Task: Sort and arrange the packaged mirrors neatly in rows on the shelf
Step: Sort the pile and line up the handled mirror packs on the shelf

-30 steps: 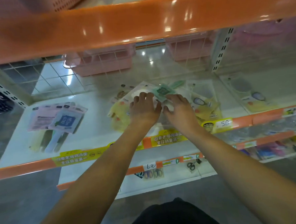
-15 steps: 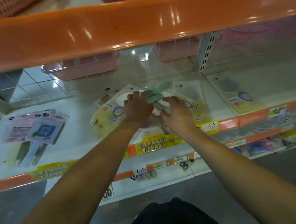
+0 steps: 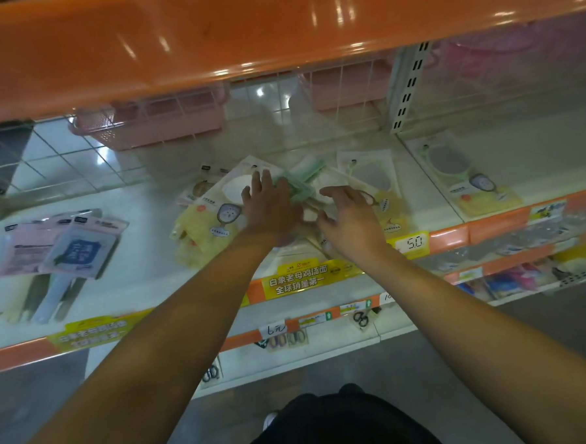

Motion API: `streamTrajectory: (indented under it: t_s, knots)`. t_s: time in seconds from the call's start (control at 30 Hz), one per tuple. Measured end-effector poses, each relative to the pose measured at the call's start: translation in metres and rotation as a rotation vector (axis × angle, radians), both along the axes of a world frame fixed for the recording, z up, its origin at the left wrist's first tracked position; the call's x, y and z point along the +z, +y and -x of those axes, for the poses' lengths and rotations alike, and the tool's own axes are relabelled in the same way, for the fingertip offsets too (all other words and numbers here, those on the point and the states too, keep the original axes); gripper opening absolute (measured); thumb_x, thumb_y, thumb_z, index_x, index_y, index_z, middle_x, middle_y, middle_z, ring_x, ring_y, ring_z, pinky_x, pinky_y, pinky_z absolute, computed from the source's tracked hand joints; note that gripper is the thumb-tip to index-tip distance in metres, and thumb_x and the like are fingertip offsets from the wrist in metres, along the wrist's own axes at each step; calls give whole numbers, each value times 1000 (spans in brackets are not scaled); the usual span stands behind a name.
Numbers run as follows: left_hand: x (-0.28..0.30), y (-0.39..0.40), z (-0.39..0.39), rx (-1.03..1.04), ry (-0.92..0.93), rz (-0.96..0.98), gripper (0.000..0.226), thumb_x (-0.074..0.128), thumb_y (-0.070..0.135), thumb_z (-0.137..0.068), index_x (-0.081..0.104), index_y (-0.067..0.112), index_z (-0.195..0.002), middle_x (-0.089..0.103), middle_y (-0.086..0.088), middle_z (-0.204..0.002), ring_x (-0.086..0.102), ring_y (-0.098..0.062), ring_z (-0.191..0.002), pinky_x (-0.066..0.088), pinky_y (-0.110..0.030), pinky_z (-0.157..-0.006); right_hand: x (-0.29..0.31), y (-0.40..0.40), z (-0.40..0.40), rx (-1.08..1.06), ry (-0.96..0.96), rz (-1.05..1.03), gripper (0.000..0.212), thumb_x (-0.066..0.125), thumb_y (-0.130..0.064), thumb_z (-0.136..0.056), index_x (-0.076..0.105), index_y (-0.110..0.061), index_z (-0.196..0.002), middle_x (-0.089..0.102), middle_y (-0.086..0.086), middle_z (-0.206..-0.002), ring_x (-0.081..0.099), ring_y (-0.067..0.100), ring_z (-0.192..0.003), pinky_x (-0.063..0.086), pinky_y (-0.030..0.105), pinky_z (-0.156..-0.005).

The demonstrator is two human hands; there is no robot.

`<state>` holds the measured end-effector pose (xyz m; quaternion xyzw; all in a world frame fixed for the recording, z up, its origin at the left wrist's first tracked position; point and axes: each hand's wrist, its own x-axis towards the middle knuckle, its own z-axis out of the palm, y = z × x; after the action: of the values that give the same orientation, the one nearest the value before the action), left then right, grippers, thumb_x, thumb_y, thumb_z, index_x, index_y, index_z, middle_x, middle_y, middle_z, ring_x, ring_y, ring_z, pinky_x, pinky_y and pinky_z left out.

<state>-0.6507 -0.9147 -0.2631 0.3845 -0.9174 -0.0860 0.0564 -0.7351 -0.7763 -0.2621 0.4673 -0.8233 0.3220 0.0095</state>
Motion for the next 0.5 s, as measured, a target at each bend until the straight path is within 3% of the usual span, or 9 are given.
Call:
streamTrajectory:
  t_s: [0.13,0.27,0.5]
  knots:
    - [0,8,-7,38,-44,18,67,52,57,-85,38,13,-133,29,-16,-149,24,-33,-139,26,-49,-107,-2,-7,-7,4,14,17,36,65,-20,-80,65,-7,-114,64,14,-109,61,38,-96,50,41,-77]
    - [-1,10,-8,29,-35,40,67,49,62,-83,41,13,-128,47,-12,-130,44,-32,-120,36,-46,-96,-3,-6,-7,11,20,17,35,66,-20,-82,64,-8,-115,64,13,-110,61,37,-96,48,39,-77]
    - [3,13,-10,59,3,50,68,57,66,-75,45,14,-117,51,-13,-120,45,-33,-112,35,-42,-91,3,1,-7,28,-6,-10,38,64,-22,-85,62,-9,-120,62,13,-118,58,34,-107,49,43,-85]
